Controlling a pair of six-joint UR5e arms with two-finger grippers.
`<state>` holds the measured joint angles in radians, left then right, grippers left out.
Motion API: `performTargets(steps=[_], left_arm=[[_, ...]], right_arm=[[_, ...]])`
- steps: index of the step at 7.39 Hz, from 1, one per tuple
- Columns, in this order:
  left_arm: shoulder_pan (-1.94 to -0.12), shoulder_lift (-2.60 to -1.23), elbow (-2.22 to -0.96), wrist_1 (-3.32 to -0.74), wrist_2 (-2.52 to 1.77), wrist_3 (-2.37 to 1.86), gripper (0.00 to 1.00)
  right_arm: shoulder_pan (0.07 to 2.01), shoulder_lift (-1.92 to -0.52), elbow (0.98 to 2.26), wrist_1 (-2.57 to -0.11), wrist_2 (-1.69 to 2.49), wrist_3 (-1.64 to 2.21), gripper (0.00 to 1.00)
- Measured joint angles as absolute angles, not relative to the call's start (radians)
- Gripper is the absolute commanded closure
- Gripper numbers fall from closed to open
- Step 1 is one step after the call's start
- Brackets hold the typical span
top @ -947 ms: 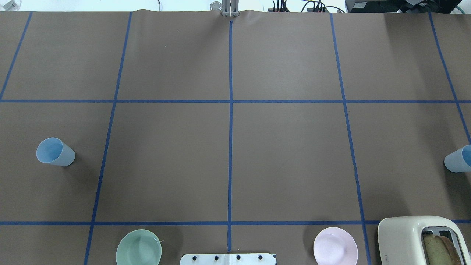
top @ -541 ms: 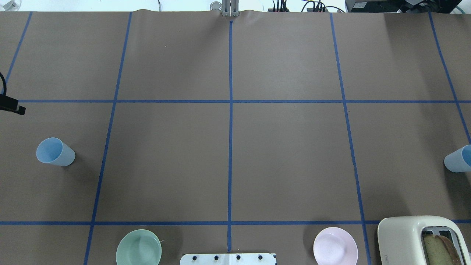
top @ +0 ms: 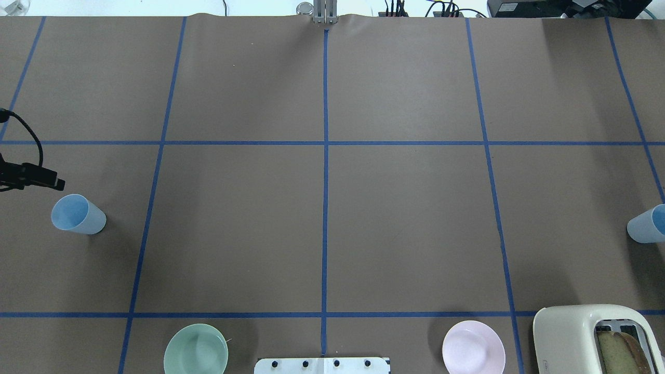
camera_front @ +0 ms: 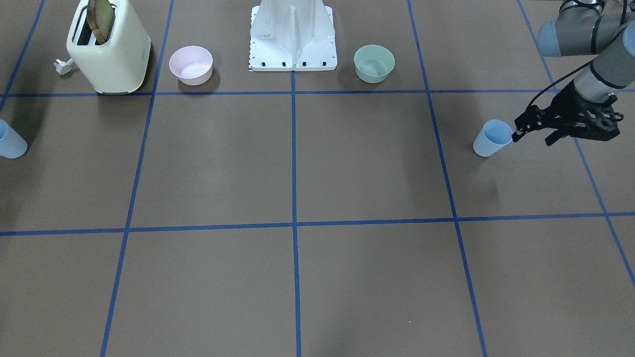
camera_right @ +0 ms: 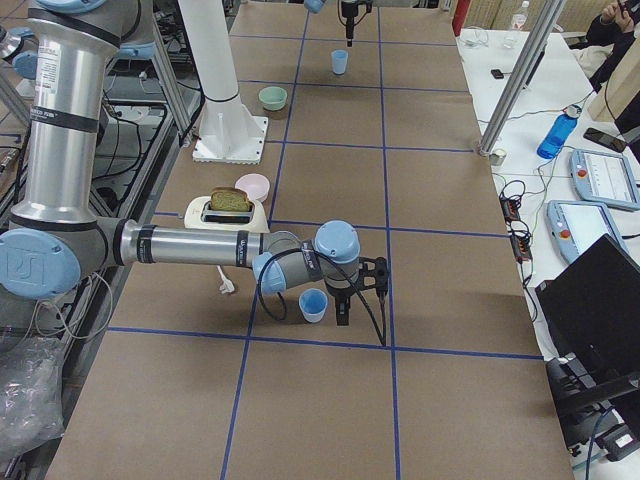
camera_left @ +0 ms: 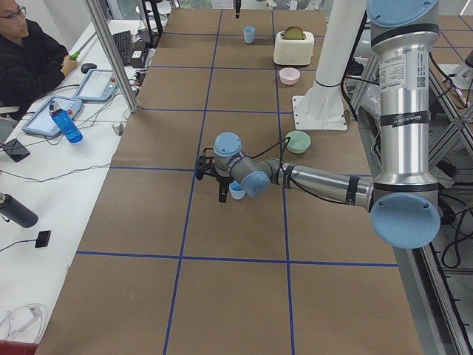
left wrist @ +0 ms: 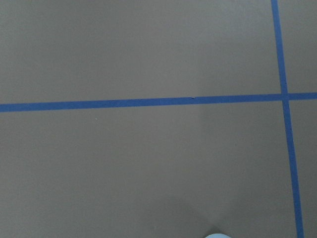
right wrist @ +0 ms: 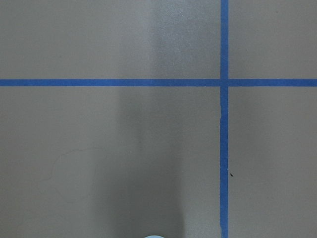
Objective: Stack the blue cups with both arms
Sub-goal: 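Lower the left gripper onto the light-blue cup and close on its rim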
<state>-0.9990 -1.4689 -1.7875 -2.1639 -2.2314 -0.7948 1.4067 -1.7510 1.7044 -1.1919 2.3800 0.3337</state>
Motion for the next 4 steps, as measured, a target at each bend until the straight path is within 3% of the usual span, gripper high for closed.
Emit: performTargets(steps=[4], left_arm=[[-0.909, -1.460, -1.787, -2.179, -2.189, -0.823, 0.03]], right_arm=[[1.407, -1.750, 1.705, -1.193, 2.381, 0.333, 0.00]])
